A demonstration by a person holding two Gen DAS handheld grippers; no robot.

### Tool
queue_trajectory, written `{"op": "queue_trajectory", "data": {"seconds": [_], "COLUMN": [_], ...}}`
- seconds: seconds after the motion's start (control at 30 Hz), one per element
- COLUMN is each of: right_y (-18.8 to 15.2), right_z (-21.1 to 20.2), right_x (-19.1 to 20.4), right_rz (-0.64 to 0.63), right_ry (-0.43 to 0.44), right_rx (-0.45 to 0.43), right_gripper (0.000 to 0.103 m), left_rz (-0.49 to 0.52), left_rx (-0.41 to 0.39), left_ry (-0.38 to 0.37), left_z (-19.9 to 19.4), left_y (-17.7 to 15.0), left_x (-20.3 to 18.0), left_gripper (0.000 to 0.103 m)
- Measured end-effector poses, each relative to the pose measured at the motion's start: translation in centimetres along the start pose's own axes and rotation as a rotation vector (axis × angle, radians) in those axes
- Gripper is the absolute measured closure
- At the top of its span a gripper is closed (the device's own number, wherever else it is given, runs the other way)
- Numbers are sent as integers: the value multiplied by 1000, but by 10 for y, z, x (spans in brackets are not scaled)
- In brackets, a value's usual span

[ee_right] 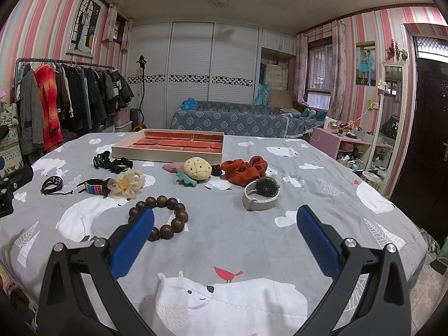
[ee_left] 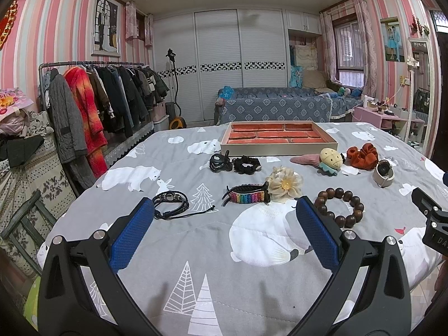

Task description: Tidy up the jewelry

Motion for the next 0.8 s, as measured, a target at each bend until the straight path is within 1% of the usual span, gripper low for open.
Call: {"op": "queue_trajectory", "data": {"seconds": [0.37, 0.47, 0.6, 0.7, 0.8], "right_y": [-3, -2, 2, 7, 11], "right_z": [6, 11, 24, 33, 44], "right_x": [2, 4, 2, 1, 2], "right_rz": [-10, -31, -15, -15, -25], "right_ry": [-1, -6, -2, 6, 16], "right_rx": [7, 11, 25, 21, 14], "right_gripper": [4, 4, 4, 4, 4], "left_rz": [-9, -19, -32, -20, -13], "left_rx": [17, 32, 39, 43, 63], "left_ry": [-23, -26, -30, -29, -38], "left_z": [8, 15, 27, 37, 51], "left_y": [0, 2, 6, 10, 12], "left_x": [-3, -1, 0, -3, -7], "left_gripper": [5, 5, 5, 5, 5]}}
Point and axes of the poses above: each gripper's, at about its wrist camera, not at the fingertips, and z roughly the way its jaws point, x to its left, y to its top, the point moved 2 cm from there along z, roughly the way its jaws point, and after that the axes turned 11 degrees about -x, right-handed, at the moved point
